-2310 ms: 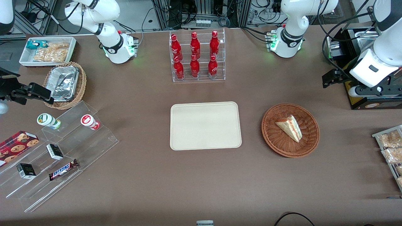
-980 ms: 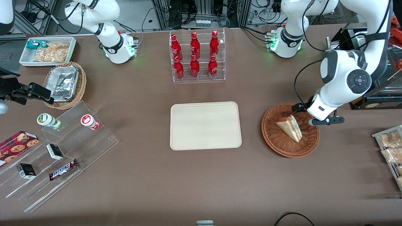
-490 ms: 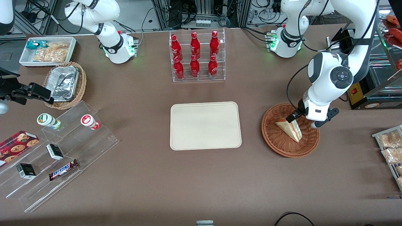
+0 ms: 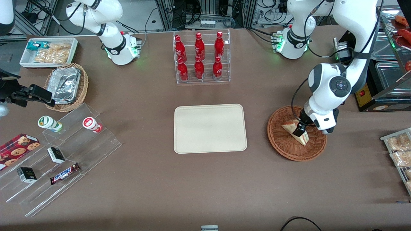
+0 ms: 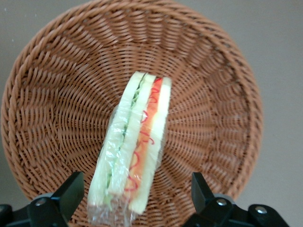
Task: Place sandwich from basket to tray
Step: 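Lower the left gripper and close it on the sandwich's wrapped edge, then lift the sandwich and carry it over the beige tray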
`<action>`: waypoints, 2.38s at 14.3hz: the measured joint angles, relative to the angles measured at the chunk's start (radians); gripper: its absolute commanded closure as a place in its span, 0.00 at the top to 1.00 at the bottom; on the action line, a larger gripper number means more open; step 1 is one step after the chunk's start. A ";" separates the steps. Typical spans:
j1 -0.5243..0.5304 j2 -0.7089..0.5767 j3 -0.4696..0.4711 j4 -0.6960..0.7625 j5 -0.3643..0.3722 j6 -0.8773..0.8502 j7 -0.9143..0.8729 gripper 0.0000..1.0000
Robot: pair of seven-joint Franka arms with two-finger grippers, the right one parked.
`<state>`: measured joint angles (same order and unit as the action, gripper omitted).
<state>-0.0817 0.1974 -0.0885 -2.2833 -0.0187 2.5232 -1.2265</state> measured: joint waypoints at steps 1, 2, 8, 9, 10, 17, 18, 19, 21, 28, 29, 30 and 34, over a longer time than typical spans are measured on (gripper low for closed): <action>0.000 0.013 0.001 0.000 0.000 0.001 -0.003 1.00; 0.000 0.024 0.001 0.000 0.000 0.001 -0.004 0.90; -0.001 0.046 0.001 0.003 0.002 -0.005 0.048 0.05; -0.001 0.044 0.001 0.008 0.002 -0.020 0.096 0.06; -0.001 0.040 0.001 0.020 0.003 -0.047 0.151 0.06; -0.096 0.049 -0.006 0.332 0.014 -0.443 0.652 0.00; -0.133 0.068 -0.008 0.361 0.014 -0.448 0.652 0.00; -0.171 0.091 -0.010 0.386 0.014 -0.448 0.651 0.00; -0.240 0.143 -0.012 0.438 0.014 -0.448 0.620 0.00; -0.469 0.360 -0.015 0.677 0.014 -0.447 0.379 0.00; -0.497 0.396 -0.015 0.715 0.014 -0.447 0.346 0.00; -0.523 0.430 -0.015 0.749 0.014 -0.446 0.316 0.00; -0.592 0.520 -0.014 0.846 0.014 -0.445 0.238 0.00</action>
<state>-0.6737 0.7173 -0.1026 -1.4376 -0.0051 2.0781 -0.9887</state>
